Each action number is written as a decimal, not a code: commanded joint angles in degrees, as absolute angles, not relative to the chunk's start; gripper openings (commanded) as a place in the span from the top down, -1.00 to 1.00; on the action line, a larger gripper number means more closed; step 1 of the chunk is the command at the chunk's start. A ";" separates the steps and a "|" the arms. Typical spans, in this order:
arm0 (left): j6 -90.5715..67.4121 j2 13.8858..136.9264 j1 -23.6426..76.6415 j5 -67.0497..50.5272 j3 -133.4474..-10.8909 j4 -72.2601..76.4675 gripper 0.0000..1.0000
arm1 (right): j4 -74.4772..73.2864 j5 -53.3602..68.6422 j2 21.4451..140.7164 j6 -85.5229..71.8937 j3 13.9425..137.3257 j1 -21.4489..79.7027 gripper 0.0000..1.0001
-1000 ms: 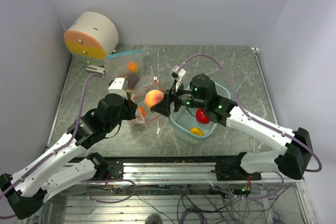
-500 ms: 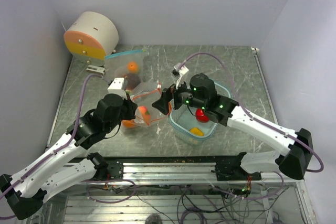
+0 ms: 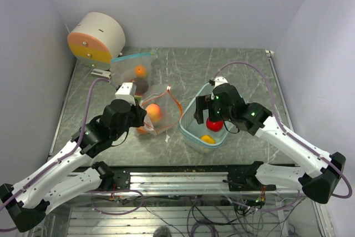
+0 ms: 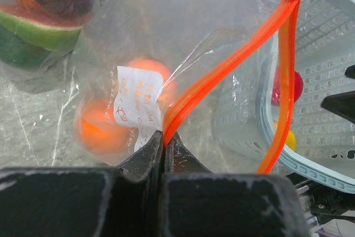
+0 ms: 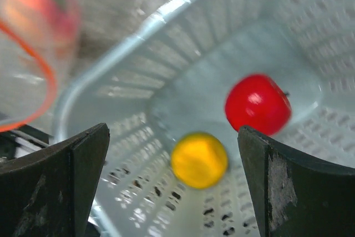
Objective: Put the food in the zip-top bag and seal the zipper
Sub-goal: Pick up the fake fruit from the bin.
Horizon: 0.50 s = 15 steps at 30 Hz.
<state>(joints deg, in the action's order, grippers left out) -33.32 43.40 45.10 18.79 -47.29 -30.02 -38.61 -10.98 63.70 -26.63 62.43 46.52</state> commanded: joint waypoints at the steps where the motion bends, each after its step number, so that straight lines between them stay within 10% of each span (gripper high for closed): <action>1: -31.93 42.73 44.88 17.62 -47.49 -27.50 0.86 | -45.80 -9.74 65.49 -28.78 58.80 41.86 -0.99; 15: -31.56 41.99 44.90 17.88 -46.91 -27.60 0.86 | -40.77 -17.83 74.80 -32.69 53.51 39.70 -1.00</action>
<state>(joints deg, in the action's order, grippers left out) -32.36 42.04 45.10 18.79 -47.29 -30.02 -42.72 -12.21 73.76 -29.74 54.30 39.81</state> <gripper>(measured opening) 0.078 0.993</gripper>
